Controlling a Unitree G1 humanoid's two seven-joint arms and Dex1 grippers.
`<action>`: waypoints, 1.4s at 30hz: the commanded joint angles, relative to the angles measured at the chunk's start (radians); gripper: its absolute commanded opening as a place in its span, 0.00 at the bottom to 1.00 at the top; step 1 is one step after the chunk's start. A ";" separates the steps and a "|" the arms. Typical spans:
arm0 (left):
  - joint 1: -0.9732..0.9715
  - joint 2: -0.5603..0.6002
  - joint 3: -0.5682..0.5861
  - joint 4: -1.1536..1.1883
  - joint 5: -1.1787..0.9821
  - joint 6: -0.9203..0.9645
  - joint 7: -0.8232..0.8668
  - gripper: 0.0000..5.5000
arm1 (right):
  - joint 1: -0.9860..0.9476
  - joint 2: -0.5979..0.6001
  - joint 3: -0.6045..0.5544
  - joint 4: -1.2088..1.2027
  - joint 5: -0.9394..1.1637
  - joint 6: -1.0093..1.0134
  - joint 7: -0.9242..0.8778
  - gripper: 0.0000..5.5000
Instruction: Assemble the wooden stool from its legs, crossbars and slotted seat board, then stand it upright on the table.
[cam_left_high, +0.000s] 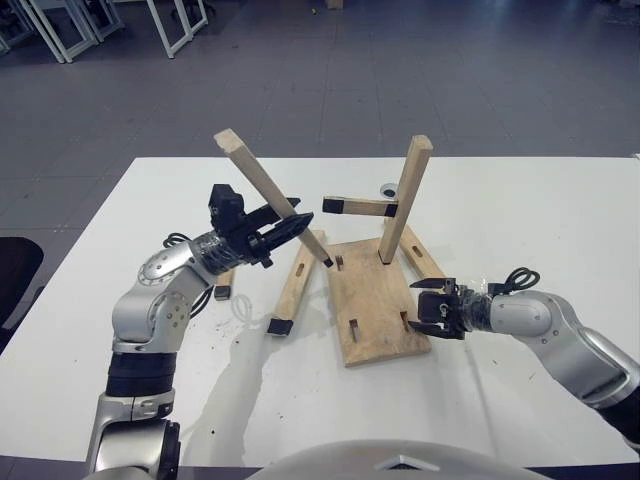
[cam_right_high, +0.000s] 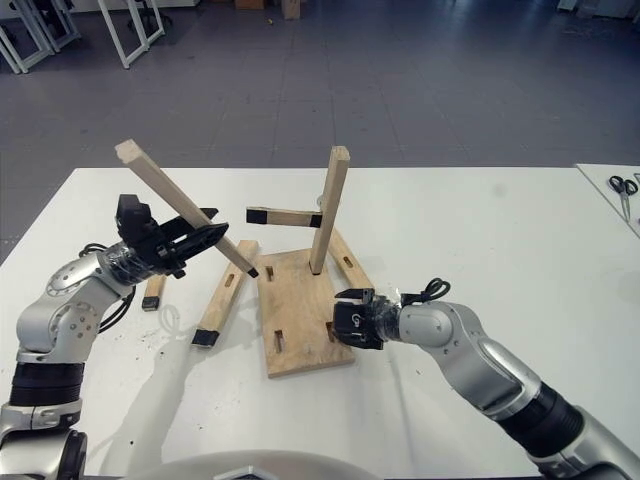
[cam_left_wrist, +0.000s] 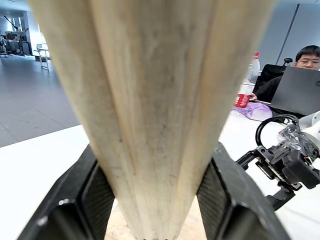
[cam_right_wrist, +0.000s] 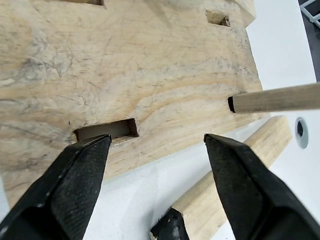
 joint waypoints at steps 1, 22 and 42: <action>0.024 -0.042 -0.033 0.007 0.024 -0.037 -0.034 0.37 | 0.021 -0.072 0.001 0.060 -0.083 -0.126 0.059 0.63; -0.088 -0.146 -0.109 0.328 0.155 -0.157 -0.160 0.37 | 0.112 -0.092 -0.096 0.140 -0.182 -0.364 0.145 0.63; -0.163 0.002 -0.356 0.461 0.410 -0.157 -0.275 0.37 | 0.129 -0.020 -0.126 0.113 -0.224 -0.334 0.162 0.63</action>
